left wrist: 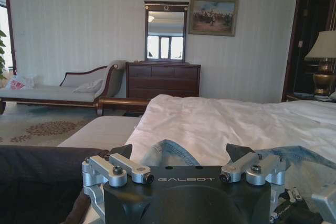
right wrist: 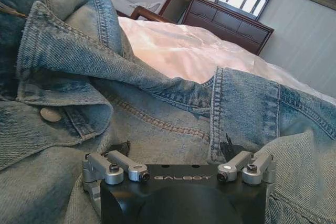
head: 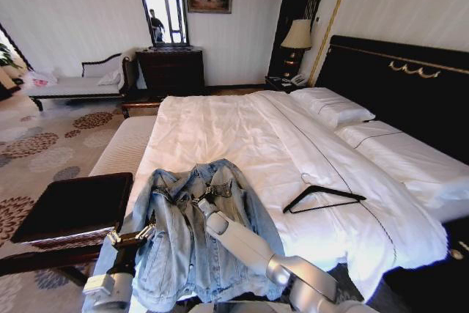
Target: Pick up the clothes from the bed and hang them on the clothes hanger.
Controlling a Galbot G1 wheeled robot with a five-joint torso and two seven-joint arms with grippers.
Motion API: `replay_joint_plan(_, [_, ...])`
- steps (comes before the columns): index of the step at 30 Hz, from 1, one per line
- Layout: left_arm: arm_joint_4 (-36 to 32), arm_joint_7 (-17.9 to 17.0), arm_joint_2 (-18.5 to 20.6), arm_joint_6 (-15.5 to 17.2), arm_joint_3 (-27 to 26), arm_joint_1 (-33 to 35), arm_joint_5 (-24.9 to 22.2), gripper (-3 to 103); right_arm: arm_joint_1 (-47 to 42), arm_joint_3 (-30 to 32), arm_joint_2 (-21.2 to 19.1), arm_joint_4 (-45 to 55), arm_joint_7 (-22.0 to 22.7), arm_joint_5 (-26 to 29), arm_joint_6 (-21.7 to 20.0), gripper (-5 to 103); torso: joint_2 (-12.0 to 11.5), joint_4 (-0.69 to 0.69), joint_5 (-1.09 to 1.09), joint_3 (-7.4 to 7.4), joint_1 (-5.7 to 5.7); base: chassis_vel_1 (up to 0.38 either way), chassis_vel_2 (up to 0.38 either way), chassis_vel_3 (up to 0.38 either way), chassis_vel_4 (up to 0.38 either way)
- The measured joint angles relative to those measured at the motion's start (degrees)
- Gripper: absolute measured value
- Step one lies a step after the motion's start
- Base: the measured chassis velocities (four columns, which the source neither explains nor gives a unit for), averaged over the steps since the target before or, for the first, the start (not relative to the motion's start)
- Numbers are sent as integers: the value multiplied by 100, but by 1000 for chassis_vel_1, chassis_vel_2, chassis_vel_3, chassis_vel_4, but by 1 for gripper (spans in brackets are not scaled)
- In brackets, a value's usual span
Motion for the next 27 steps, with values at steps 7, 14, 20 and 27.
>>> replay_joint_plan(7, [11, 15, 86, -6, 19, -11, -71, 100, 15, -54, 161, -159, 75, -44, -48, 95, 0, 0, 0, 0, 0, 0, 0, 0, 0])
replay_joint_plan(14, [-5, 5, 160, 40, 6, -61, -177, 100, 199, 21, 203, -760, 110, -359, 167, 97, 1, 3, 2, 0, -1, 0, 0, 0, 0])
replay_joint_plan(20, [-32, 0, 197, 69, -6, -73, -248, 100, 368, 235, 198, -1019, 327, -456, 236, 99, 0, -1, -1, 0, -1, 0, 0, 0, 0])
replay_joint_plan(27, [-39, -10, 256, 100, 14, -120, -310, 100, 576, 263, 198, -1358, 330, -487, 289, 97, 0, 0, 1, 0, -1, 0, 0, 0, 0])
